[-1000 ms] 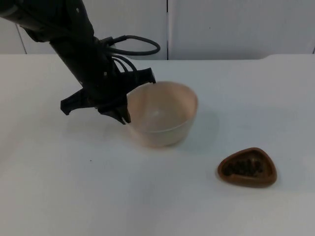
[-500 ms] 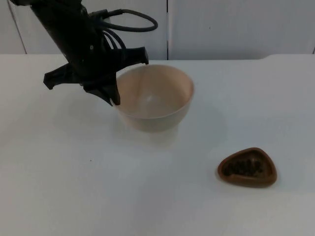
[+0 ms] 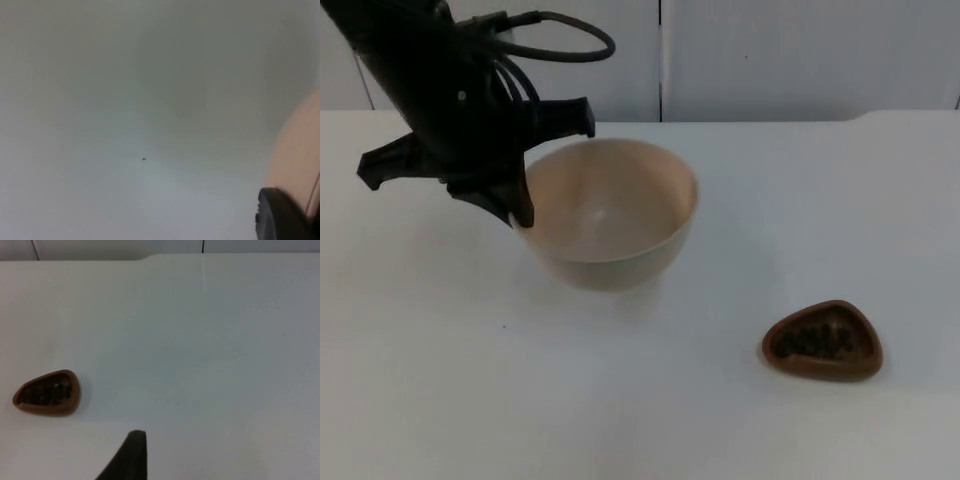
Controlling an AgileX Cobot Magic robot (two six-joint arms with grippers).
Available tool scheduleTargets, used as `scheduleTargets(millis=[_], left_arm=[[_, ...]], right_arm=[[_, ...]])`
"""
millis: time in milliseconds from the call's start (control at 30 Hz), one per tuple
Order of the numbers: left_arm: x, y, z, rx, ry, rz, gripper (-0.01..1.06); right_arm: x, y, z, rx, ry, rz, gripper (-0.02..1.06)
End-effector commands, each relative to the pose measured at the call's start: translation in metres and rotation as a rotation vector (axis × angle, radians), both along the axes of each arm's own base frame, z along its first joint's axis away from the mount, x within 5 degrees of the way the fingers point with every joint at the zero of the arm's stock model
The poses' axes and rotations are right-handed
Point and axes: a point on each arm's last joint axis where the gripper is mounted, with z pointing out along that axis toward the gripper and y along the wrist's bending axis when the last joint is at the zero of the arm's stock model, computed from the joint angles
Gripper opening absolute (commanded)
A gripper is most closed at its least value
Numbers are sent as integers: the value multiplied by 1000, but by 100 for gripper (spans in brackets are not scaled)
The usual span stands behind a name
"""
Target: Pick up the bowl with the left hand and pour the coffee beans from the cup into the bowl with the right hand.
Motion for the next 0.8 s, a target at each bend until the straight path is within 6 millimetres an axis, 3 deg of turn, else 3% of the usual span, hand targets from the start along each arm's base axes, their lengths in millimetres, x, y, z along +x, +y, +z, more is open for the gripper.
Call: scheduleTargets(millis=[0, 333, 500, 633, 767], left_arm=[[-11, 2, 6, -13, -28, 7, 0], [-44, 6, 16, -42, -22, 12, 0], [-59, -9, 24, -31, -50, -77, 0], [-76, -38, 27, -28, -68, -203, 0], [-84, -54, 27, -11, -104, -281, 0]], right_arm=[[0, 0, 0, -11, -6, -7, 105], [0, 0, 0, -11, -6, -7, 105], [0, 0, 0, -11, -6, -7, 105], [0, 0, 0, -11, -6, -7, 105], [0, 0, 0, -11, -6, -7, 105]])
